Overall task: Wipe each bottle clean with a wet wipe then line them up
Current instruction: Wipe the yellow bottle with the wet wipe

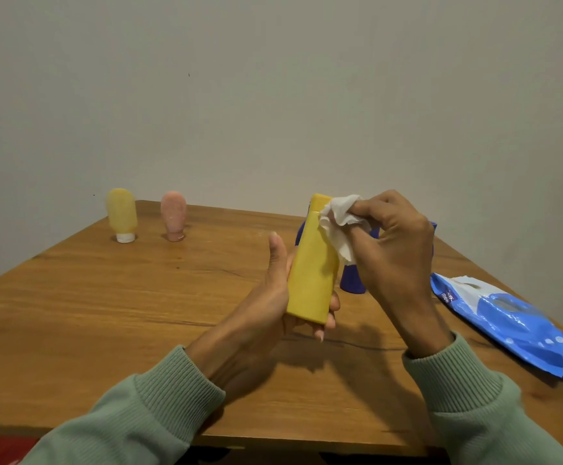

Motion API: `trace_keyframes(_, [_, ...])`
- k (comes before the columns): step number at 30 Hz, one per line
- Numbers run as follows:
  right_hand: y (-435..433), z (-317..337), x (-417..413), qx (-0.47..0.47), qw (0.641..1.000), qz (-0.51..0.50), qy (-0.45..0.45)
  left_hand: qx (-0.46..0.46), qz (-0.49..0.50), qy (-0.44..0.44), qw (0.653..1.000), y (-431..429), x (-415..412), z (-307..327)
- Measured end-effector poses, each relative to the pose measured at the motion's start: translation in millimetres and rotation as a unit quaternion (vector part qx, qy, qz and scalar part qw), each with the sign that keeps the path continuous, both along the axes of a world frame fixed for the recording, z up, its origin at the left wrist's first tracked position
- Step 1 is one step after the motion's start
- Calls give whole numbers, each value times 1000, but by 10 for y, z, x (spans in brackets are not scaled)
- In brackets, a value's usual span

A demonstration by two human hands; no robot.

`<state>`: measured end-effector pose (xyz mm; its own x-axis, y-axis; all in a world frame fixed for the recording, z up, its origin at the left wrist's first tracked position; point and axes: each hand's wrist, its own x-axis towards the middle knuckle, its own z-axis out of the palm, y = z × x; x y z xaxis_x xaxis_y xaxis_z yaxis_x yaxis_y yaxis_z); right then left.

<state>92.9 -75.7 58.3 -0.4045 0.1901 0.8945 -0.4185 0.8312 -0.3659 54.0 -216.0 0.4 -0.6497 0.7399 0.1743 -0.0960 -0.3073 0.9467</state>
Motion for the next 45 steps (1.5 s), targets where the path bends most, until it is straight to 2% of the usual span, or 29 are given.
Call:
trace_keyframes(3, [-4, 26, 22, -6, 998, 29, -53, 55, 19, -27, 998, 0, -18, 14])
trace_keyframes(9, [-21, 61, 91, 36, 986, 79, -144, 82, 47, -37, 995, 0, -20, 45])
trace_keyframes(13, [-108, 100, 177, 129, 946, 141, -262, 119, 108, -74, 984, -11, -64, 96])
trace_keyframes(15, [-125, 97, 195, 165, 931, 157, -285, 117, 127, -95, 980, -16, -64, 113])
trace_keyframes(20, [-119, 40, 115, 95, 976, 92, -175, 71, 110, -65, 989, 3, -27, 107])
trace_keyframes(24, [-140, 55, 131, 136, 950, 129, -249, 63, 124, -77, 987, 3, -34, 118])
trace_keyframes(28, [-157, 25, 103, 95, 973, 94, -189, 67, 126, -75, 987, 13, -16, 127])
trace_keyframes(31, [-156, 5, 99, 109, 964, 105, -218, 63, 114, -75, 989, 9, -2, 128])
trace_keyframes(33, [-164, -11, 102, 105, 964, 124, -211, 49, 103, -51, 992, 4, 11, 111])
trace_keyframes(37, [-134, -22, 70, 27, 994, 75, -76, 5, 53, 25, 998, 26, 69, 35])
trace_keyframes(40, [-80, -19, 53, 5, 1000, 28, 0, -26, 34, 72, 996, 28, 118, 12])
trace_keyframes(45, [-56, -8, 51, 22, 999, 33, -22, -73, 52, 116, 989, 2, 163, 54])
